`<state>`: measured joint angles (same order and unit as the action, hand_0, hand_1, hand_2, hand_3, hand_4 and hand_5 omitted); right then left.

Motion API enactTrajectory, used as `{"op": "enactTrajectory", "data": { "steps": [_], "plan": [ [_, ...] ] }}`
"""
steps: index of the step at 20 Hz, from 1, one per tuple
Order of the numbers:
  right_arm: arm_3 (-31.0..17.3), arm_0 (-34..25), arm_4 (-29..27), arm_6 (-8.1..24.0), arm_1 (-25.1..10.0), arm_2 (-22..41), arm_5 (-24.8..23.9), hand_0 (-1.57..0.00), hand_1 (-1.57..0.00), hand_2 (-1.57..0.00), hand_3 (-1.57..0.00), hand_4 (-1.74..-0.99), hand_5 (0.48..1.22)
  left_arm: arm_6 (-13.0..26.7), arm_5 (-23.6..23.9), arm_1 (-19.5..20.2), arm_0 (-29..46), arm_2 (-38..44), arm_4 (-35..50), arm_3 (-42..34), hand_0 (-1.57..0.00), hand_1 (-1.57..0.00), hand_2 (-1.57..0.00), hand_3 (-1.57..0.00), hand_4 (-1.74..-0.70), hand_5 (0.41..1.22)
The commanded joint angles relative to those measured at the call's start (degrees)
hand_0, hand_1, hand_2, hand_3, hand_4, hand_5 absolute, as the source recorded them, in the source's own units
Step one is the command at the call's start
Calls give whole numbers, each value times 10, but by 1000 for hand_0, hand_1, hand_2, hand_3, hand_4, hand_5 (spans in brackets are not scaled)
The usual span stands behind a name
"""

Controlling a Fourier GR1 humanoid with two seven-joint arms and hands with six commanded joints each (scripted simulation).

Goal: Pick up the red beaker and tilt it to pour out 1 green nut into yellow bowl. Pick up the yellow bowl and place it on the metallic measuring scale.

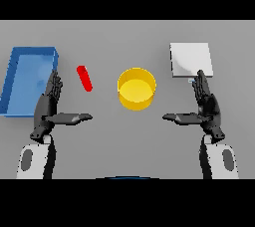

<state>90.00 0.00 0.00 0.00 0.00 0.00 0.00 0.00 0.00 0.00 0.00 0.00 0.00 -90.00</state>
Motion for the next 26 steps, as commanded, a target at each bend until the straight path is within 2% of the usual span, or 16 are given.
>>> {"op": "enactTrajectory", "data": {
  "steps": [1,6,7,8,9,13,15,16,18,20,21,23,26],
  "plan": [
    [1,1,0,-1,0,0,0,1,1,1,1,-1128,660,0,0,1,0,1,1,0,1,1,1,1,-1093,623],
    [9,15,-3,-3,-3,1,5,1,1,1,1,-1128,660,-4,-5,7,-1,6,7,1,1,1,1,1,-1093,623],
    [33,31,59,-52,-18,31,-10,1,1,1,1,-1128,660,-23,-3,17,27,-17,-26,-27,1,1,1,1,-1093,623],
    [50,52,99,-81,-23,54,-17,1,1,1,1,-1128,663,-36,-2,23,47,-30,-46,-41,1,1,1,1,-1094,620],
    [59,65,129,-87,-25,70,-24,1,1,1,1,-1127,664,-33,2,25,58,-39,-62,-53,1,1,1,1,-1094,618],
    [83,81,167,-66,-26,89,-36,1,1,1,1,-1112,659,2,11,20,64,-61,-88,-79,1,1,1,1,-1096,616],
    [84,75,150,-72,-27,81,-31,1,1,1,1,-1121,658,15,13,26,55,-58,-95,-69,1,1,1,1,-1090,612],
    [86,76,149,-60,-25,83,-29,1,1,1,1,-1123,653,19,15,26,41,-56,-97,-55,1,1,1,1,-1090,612],
    [94,86,160,-58,-28,85,-34,1,1,1,1,-1130,650,1,16,25,21,-54,-102,-26,1,1,1,1,-1106,623],
    [90,72,139,-50,-27,75,-27,1,1,1,1,-1160,651,-12,20,22,-8,-49,-105,11,1,1,1,1,-1130,633],
    [91,82,137,-62,-21,81,-24,1,1,1,1,-1171,653,-17,24,18,-25,-45,-105,35,1,1,1,1,-1139,636],
    [88,71,127,-55,-26,71,-21,1,1,1,1,-1193,658,-25,33,19,-63,-30,-104,81,1,1,1,1,-1153,638],
    [81,74,125,-65,-25,73,-17,1,1,1,1,-1222,667,-32,41,17,-104,-18,-106,135,1,1,1,1,-1151,630]
  ]
}}
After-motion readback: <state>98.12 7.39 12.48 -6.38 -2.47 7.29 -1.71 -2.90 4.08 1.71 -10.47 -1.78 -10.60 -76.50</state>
